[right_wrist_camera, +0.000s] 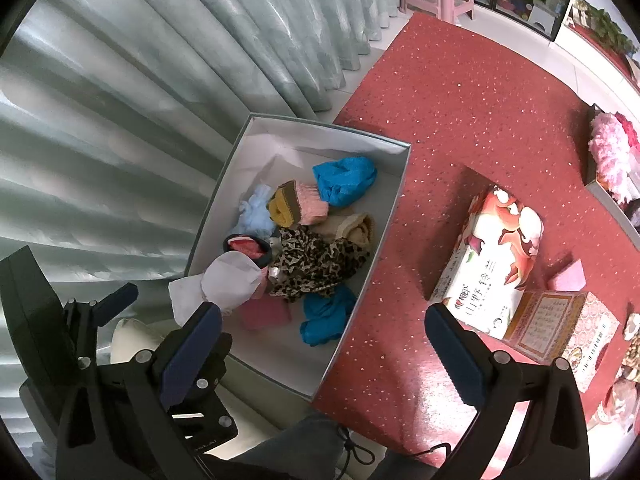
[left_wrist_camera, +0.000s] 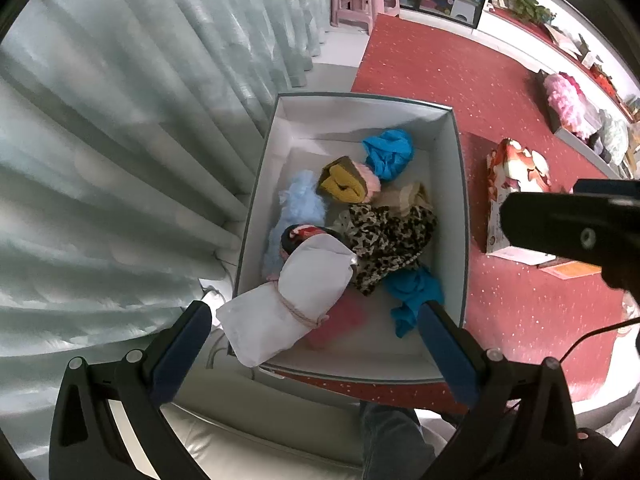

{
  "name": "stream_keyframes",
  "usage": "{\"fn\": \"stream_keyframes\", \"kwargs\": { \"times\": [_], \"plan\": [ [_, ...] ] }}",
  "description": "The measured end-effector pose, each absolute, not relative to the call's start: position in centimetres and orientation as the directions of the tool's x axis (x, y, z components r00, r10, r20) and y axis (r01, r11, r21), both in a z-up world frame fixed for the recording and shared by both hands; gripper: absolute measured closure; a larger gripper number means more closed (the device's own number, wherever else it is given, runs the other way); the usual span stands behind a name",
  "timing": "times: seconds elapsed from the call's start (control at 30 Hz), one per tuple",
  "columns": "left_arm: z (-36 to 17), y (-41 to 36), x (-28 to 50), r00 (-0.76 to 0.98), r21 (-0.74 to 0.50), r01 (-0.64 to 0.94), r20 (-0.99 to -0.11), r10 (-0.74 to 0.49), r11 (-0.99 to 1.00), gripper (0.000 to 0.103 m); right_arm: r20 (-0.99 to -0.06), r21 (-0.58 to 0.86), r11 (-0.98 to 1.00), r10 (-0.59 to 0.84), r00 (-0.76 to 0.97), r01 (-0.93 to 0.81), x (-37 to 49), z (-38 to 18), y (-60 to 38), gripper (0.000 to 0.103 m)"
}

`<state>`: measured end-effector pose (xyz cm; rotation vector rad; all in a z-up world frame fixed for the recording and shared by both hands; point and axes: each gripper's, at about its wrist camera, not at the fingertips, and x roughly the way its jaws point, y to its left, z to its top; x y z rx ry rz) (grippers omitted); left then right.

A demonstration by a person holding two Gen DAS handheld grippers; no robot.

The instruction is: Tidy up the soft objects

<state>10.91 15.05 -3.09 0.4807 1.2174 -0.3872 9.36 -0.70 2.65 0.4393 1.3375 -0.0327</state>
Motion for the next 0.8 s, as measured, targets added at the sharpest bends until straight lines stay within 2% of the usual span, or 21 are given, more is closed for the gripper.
{"fn": "stream_keyframes", "kwargs": {
  "times": [0.8],
  "plan": [
    [-3.49,15.3,11.25,0.275,0.124,0.526,-0.961,-0.031,0.841,0.0,-0.945,0.286,0.919,0.225,0.237,0.27,9.36,2.59,-0.5,0.001]
  ]
}}
